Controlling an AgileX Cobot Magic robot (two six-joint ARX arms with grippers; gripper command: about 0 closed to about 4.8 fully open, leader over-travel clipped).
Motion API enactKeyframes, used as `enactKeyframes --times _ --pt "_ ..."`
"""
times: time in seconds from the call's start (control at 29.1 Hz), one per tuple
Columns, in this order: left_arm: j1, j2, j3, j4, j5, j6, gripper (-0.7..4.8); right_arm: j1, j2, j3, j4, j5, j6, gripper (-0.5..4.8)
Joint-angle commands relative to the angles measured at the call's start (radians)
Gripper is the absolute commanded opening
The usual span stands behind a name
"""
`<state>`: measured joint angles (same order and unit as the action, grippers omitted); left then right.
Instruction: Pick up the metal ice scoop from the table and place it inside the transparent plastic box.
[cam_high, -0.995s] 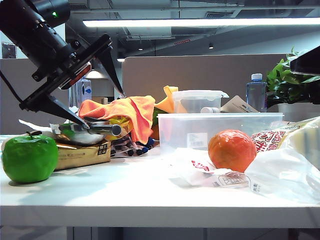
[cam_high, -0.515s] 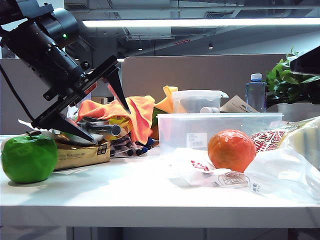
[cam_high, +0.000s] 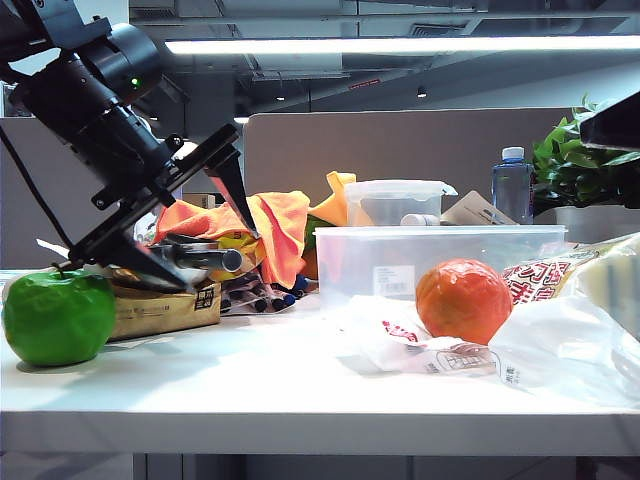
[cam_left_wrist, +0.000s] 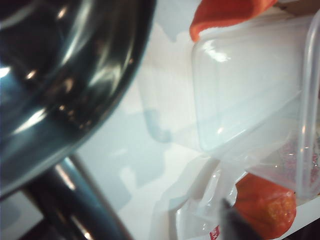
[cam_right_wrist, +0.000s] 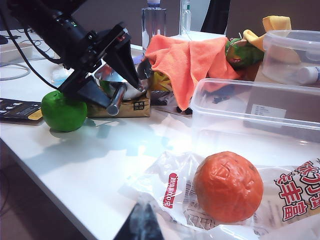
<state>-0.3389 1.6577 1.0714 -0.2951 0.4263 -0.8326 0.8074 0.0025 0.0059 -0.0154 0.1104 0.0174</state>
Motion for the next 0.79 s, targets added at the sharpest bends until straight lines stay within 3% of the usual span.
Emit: enactKeyframes --times 0.03,0.17,0.27,0.34,0.65,0.79 --pt "-0.005 0.011 0.002 0.020 -0.002 -0.013 2.95 0.000 0.000 0.002 0.016 0.000 0.001 -0.01" --pt "-0.006 0.026 0.002 0.024 0.004 -0.015 2.36 0.000 0.000 0.002 0.016 0.000 0.001 -0.01" --pt "-0.007 0.034 0.002 0.024 0.007 -0.013 0.55 0.000 0.000 0.002 0.017 0.000 0.001 -0.01" --pt "-0.007 0.034 0.002 0.027 0.008 -0.005 -0.08 0.000 0.000 0.002 0.016 0.000 0.001 -0.01" --pt "-0.007 0.032 0.005 0.053 0.091 -0.005 -0.06 0.001 0.000 0.002 0.016 0.000 0.001 -0.01" --pt "-0.007 0.012 0.005 0.042 0.119 0.033 -0.06 0.001 0.000 0.002 0.016 0.000 0.001 -0.01"
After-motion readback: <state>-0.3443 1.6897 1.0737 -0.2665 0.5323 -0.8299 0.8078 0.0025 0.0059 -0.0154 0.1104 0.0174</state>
